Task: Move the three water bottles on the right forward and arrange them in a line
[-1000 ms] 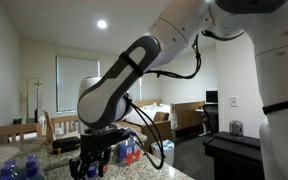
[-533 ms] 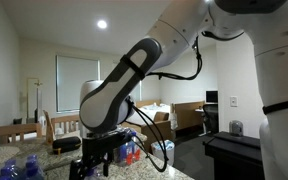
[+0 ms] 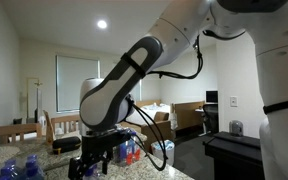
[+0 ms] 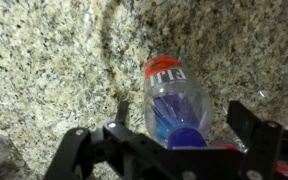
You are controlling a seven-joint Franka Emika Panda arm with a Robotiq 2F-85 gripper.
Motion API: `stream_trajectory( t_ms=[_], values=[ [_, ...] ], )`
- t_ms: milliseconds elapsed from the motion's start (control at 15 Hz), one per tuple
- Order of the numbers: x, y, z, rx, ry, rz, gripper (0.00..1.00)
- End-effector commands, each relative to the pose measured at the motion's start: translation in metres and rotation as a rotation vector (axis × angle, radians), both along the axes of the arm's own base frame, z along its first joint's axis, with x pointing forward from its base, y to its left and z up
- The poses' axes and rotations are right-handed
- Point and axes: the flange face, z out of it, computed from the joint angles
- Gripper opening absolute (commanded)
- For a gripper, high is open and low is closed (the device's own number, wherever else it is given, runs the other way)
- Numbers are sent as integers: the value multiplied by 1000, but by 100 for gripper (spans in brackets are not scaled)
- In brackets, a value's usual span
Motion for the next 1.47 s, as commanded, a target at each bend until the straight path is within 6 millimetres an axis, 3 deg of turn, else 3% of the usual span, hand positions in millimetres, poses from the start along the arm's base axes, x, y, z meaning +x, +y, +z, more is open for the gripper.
stream_trajectory(
  t_ms=[0, 333, 600, 733, 1200, 1333, 1400],
  values=[
    [-9, -5, 31, -4, -69, -5, 100],
    [-4, -15, 90, 6, -153, -17, 100],
    [22, -60, 119, -10, -179, -110, 100],
    [45, -100, 126, -27, -152, -147, 100],
    [129, -284, 152, -67, -95, -152, 100],
    [154, -321, 148, -63, -58, -99, 100],
    [163, -329, 141, -53, -34, -64, 100]
  ],
)
